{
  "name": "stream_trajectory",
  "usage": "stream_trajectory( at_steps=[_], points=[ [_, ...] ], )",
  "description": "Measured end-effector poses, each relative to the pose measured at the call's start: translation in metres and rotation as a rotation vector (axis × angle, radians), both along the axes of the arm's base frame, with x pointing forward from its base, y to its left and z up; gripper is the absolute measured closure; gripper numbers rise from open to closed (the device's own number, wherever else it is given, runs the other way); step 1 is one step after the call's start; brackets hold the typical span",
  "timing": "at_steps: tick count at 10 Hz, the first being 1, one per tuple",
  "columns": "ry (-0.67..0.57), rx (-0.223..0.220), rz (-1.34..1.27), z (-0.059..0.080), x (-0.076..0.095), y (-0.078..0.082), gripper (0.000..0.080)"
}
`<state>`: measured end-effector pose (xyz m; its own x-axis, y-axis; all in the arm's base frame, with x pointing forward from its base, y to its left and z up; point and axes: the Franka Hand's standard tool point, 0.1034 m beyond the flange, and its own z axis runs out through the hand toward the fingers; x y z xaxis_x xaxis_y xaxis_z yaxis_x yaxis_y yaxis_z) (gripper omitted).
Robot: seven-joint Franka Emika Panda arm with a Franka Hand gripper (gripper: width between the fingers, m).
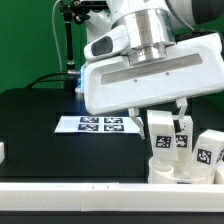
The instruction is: Assemble stool
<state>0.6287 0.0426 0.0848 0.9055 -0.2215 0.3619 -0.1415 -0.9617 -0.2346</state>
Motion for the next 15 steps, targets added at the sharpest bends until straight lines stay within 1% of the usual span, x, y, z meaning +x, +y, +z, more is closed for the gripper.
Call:
stream_trajectory(
  at_steps=[4, 5, 8, 10, 15],
  points=[
    [0.005, -0.002, 0.002, -0.0068, -0.0020, 0.0021, 0.0476],
    [0.003, 0.000, 0.006, -0.0043, 0.0012, 0.0012, 0.0476],
    [0.003, -0.001, 0.004, -0.0050, 0.0006, 0.0008, 0.0476],
    [-0.025, -0.031, -0.004, -0.0097, -0.0074, 0.0009, 0.0476],
    [-0.032, -0.036, -0.006, -0.0096, -0.0083, 0.0008, 0.0476]
  ],
)
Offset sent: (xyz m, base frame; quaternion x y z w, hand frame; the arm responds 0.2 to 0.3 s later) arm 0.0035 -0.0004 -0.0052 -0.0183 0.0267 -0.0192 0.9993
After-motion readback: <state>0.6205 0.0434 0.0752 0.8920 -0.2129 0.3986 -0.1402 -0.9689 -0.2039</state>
